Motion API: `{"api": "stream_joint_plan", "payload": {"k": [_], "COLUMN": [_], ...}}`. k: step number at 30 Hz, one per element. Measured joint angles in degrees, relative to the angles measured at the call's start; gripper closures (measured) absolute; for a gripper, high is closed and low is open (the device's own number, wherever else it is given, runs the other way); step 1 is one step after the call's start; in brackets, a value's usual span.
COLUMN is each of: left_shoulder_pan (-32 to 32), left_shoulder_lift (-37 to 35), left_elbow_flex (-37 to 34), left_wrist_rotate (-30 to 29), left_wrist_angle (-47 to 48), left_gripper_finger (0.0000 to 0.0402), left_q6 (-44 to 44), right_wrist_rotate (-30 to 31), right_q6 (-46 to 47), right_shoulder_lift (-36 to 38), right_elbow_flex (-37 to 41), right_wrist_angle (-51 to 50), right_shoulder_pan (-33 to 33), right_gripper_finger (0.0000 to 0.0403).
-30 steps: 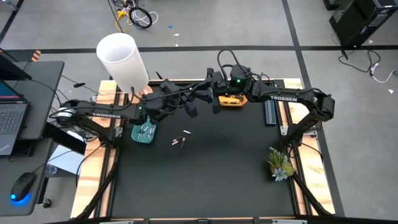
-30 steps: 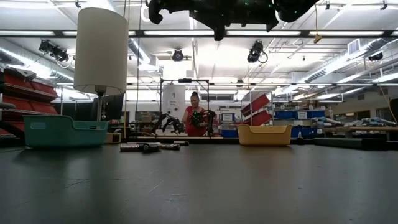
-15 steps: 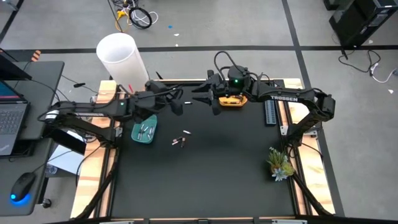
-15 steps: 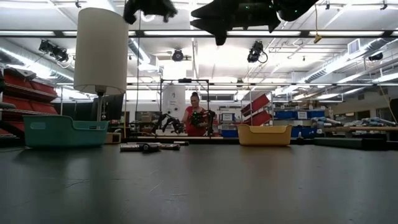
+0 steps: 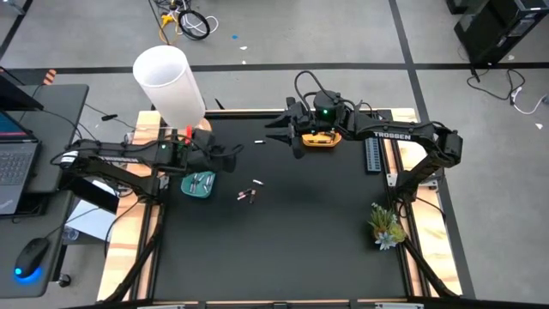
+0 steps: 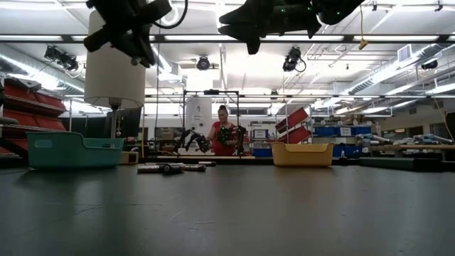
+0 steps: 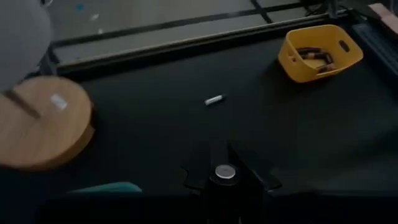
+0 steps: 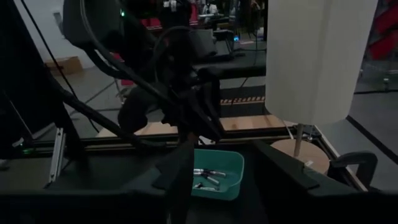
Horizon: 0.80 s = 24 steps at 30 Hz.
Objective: Sort batteries
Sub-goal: Put the black battery into the yellow bin
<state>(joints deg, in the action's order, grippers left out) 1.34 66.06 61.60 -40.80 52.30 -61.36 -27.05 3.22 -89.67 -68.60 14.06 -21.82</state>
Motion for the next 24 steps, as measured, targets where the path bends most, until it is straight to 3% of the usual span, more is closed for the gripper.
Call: {"api": "stream_joint_plan", "payload": {"k": [6,10,13,18,24], "left_shoulder_pan": [-0.4,-1.4,-2.7,-6.0,-9.4], "left_shoulder_lift": [0.0,0.9,2.3,7.2,14.4], "left_elbow_flex": [0.0,0.0,0.1,0.1,0.1], "left_wrist_rotate": [0.8,1.2,1.9,7.8,15.9], "left_wrist_angle": [-6.2,-17.9,-28.6,-45.5,-63.6], "left_gripper_finger": [0.0348,0.0348,0.0348,0.0348,0.0348], "left_q6": [1.5,9.0,17.2,27.9,34.7], "right_wrist_rotate": [2.3,3.0,-1.2,-4.3,-5.7], "right_q6": [-0.8,-1.8,0.7,-0.3,0.1], "right_shoulder_lift": [-0.1,-0.1,-0.1,-0.2,-0.2], "right_elbow_flex": [0.0,0.0,0.0,0.1,0.1], "right_wrist_angle": [-2.8,-8.4,-12.5,-14.5,-13.4], "right_shoulder_pan": [-0.1,-1.5,-3.4,-4.1,-1.9], "right_gripper_finger": [0.0238,0.0238,0.0238,0.0238,0.0229]}}
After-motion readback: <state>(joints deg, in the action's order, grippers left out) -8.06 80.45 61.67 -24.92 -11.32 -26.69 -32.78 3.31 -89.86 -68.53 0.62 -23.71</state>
